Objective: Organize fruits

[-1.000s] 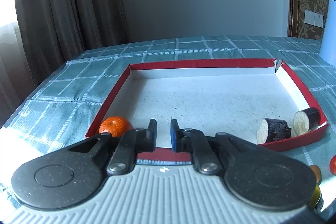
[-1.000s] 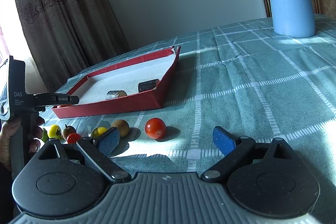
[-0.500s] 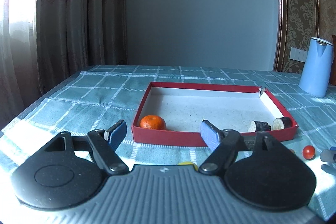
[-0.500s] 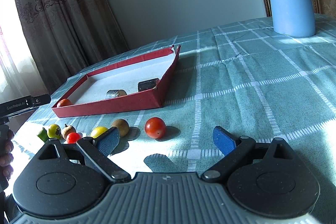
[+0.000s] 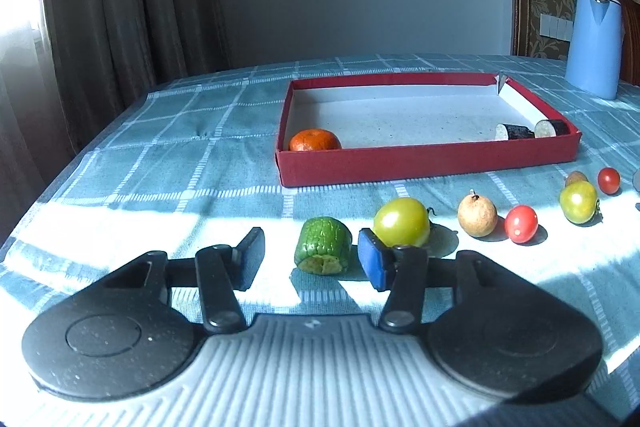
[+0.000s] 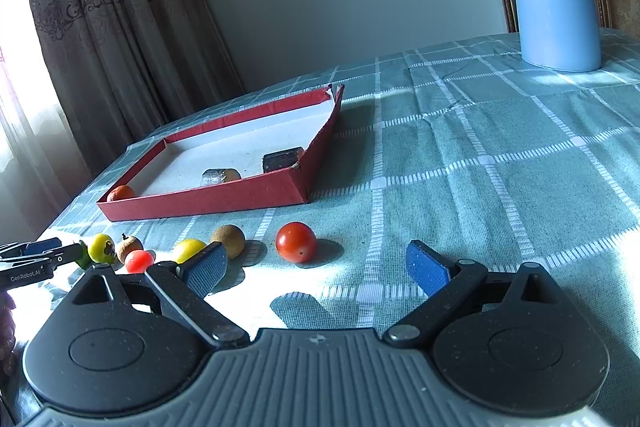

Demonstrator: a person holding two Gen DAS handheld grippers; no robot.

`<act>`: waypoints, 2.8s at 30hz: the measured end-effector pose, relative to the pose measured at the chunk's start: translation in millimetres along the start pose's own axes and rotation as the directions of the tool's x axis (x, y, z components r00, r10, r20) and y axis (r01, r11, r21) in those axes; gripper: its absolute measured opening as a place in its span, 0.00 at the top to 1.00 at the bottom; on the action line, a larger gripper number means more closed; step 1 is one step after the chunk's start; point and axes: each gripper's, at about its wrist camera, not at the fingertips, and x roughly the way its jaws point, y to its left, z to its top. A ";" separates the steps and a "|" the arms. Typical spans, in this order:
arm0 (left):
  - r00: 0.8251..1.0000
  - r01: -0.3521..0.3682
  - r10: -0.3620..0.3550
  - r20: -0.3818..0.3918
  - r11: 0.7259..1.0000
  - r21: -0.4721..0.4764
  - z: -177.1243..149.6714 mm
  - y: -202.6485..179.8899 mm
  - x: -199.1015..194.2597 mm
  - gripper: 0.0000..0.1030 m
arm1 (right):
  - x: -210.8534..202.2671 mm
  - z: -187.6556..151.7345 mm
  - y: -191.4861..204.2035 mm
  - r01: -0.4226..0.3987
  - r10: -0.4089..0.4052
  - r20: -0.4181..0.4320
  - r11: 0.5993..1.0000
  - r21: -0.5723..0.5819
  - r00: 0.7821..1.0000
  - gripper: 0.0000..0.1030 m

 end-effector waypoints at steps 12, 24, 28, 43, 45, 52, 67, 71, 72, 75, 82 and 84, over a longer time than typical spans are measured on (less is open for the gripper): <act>0.992 -0.004 0.004 0.122 1.000 0.001 26.2 -23.3 -9.3 0.74 | -0.5 0.5 -1.1 -0.002 0.002 0.003 1.000 0.001 1.000 0.06; 0.994 -0.109 0.109 0.026 0.994 0.029 70.0 -61.1 67.4 0.71 | 0.0 0.9 -2.6 -0.017 0.017 0.005 1.000 0.012 1.000 0.06; 0.989 -0.140 0.140 0.045 0.990 -0.009 63.9 -52.7 60.1 0.35 | 0.0 1.0 -3.2 -0.019 0.019 0.006 1.000 0.014 1.000 0.06; 0.970 -0.203 0.228 0.089 0.952 -0.228 11.5 0.3 -8.8 0.03 | -9.1 -7.3 46.4 -0.184 0.196 0.024 0.949 -0.257 0.980 0.06; 0.970 -0.202 0.228 0.088 0.951 -0.234 10.2 0.8 -9.1 0.01 | -4.7 -9.8 62.1 -0.205 0.213 -0.010 0.926 -0.317 0.977 0.14; 0.973 -0.173 0.200 0.118 0.963 -0.207 8.6 -6.7 -14.0 0.00 | 17.2 -10.3 85.7 -0.222 0.194 -0.113 0.901 -0.371 0.974 0.47; 0.978 -0.152 0.180 0.106 0.961 -0.230 8.9 -1.8 -10.7 0.00 | 48.2 -1.3 88.2 -0.160 0.114 -0.153 0.929 -0.333 0.982 0.68; 0.977 -0.164 0.190 0.099 0.960 -0.226 8.8 -3.1 -9.7 0.00 | 40.9 -0.6 88.7 -0.172 0.137 -0.127 0.928 -0.332 0.982 0.69; 0.977 -0.168 0.193 0.094 0.959 -0.226 8.8 -3.2 -9.1 0.00 | 37.9 0.1 89.0 -0.183 0.151 -0.122 0.926 -0.330 0.981 0.69; 0.976 -0.177 0.200 0.082 0.958 -0.227 8.9 -3.1 -7.3 0.00 | 29.1 3.0 92.4 -0.182 0.161 -0.087 0.921 -0.344 0.983 0.69; 0.977 -0.191 0.208 0.056 0.956 -0.223 8.8 -2.9 -3.3 0.00 | 13.9 34.7 95.8 -0.151 0.166 0.012 0.920 -0.362 0.986 0.69; 0.977 -0.190 0.208 0.058 0.956 -0.225 8.5 -2.6 -3.6 0.00 | 16.8 47.9 94.4 -0.127 0.150 0.036 0.923 -0.363 0.988 0.69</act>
